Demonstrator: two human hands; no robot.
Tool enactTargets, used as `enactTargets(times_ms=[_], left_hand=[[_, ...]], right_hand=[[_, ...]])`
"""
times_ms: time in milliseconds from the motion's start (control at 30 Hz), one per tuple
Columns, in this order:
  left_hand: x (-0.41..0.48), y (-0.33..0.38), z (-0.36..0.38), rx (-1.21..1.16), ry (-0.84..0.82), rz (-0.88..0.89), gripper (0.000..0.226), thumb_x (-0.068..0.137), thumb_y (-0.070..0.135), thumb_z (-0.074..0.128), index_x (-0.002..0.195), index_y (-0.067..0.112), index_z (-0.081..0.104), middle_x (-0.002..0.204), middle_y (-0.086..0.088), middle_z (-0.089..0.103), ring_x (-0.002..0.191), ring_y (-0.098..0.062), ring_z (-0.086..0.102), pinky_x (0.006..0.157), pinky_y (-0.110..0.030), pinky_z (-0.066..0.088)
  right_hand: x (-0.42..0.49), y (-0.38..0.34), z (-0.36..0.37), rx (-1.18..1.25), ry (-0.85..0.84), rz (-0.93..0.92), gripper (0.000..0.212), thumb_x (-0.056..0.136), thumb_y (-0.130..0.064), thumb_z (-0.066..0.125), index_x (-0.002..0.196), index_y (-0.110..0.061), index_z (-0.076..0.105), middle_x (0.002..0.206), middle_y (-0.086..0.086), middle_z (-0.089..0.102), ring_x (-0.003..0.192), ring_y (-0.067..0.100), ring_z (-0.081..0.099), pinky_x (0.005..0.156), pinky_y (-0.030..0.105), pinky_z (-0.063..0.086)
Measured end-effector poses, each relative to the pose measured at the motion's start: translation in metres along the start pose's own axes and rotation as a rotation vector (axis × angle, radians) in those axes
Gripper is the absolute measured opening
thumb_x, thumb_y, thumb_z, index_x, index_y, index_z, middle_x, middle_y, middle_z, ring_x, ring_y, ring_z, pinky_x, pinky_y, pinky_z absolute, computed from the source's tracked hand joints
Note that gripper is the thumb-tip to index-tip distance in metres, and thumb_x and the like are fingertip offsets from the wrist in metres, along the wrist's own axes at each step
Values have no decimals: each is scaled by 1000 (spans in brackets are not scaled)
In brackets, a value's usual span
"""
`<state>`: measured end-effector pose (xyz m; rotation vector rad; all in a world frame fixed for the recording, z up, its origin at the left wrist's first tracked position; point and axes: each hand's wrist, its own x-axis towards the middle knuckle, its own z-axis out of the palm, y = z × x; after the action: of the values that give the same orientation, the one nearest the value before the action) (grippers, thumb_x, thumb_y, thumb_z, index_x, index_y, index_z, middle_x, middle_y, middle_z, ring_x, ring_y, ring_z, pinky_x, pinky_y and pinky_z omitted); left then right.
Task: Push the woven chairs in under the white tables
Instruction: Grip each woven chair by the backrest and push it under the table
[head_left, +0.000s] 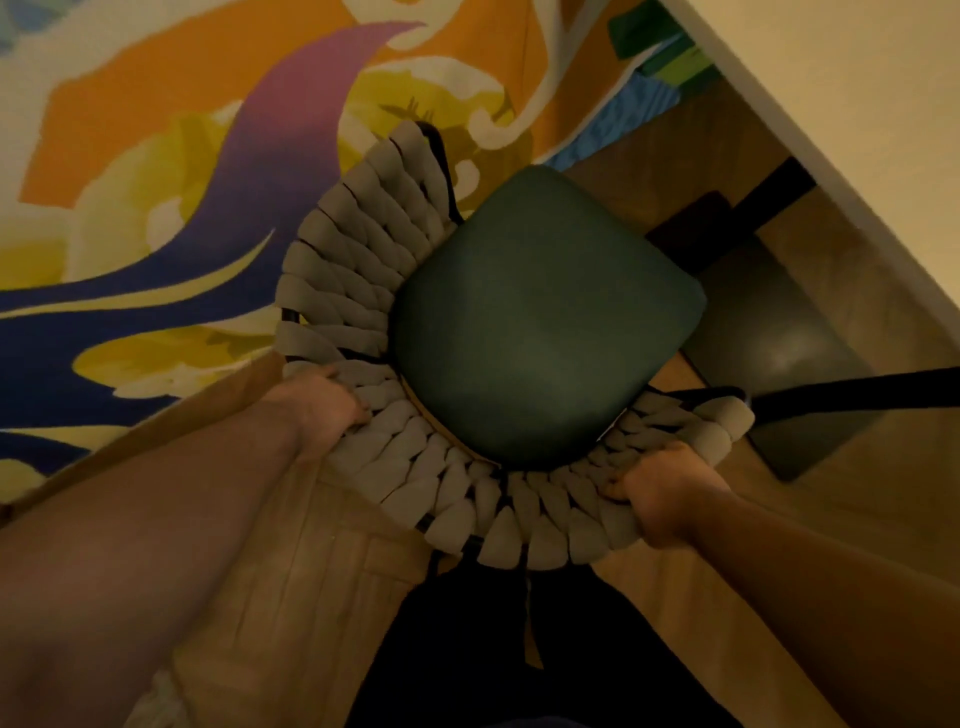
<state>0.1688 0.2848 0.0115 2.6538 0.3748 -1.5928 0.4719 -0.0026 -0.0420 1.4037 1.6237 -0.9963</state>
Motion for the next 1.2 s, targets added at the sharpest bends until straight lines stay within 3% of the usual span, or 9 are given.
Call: enactTargets(times_ms=[133,333,500,633,700,800,967,1067,1200], left_hand=[[10,1,-40,13,-70,-14,59,107,24,57,161,36,39,166,-1,40,155,-28,29,125,-43,26],[23,-16,-35,15,-92,111,60,101,30,63,157,38,43,154,2,52,136,-22,50,112,-38,43],[42,-63,-16,190,-2,280,62,100,40,57,159,37,39,159,2,49,142,-20,46,121,-40,34],[50,-92,-16,273,122,400,43,98,40,55,142,41,56,142,11,61,126,-18,58,107,-39,45],[47,-91,-15,320,184,454,35,99,39,53,134,41,60,132,11,66,118,-17,61,102,-37,46],[45,-91,-16,323,199,449,32,98,35,54,129,39,62,126,10,68,113,-18,62,96,-35,45],[51,-85,-12,328,219,380,52,101,27,50,151,41,50,147,7,62,128,-23,58,103,-37,45],[54,-85,-8,338,223,368,60,101,26,49,158,44,42,155,10,55,135,-22,54,110,-37,43],[55,-85,-3,371,247,359,60,103,29,46,159,49,39,159,14,51,136,-22,54,108,-38,47]], right_hand=[[-10,-4,7,12,-3,38,45,98,-35,55,143,-42,52,117,-5,64,103,24,59,94,44,46],[-7,-10,-2,49,-81,127,56,95,-37,65,149,-42,49,131,-1,62,119,28,58,105,49,41],[-4,-22,-12,101,-179,231,72,96,-43,70,160,-43,39,160,0,48,150,32,39,126,63,14],[5,-83,-26,336,-215,347,89,87,-45,78,164,-31,37,168,7,37,155,34,30,128,63,4],[12,-117,-27,467,-159,422,85,88,-46,78,162,-25,42,166,6,41,153,31,33,129,60,3],[17,-154,-34,611,-52,460,82,89,-50,71,162,-34,39,165,3,43,153,29,35,129,59,5],[31,-207,-55,787,195,474,78,85,-65,59,159,-44,40,158,-6,50,142,26,47,120,54,29],[45,-226,-67,849,278,543,56,89,-56,55,145,-46,53,123,-9,67,116,23,59,103,46,45],[44,-233,-72,858,325,608,46,95,-48,57,142,-48,55,103,-13,60,105,20,59,84,40,41]])
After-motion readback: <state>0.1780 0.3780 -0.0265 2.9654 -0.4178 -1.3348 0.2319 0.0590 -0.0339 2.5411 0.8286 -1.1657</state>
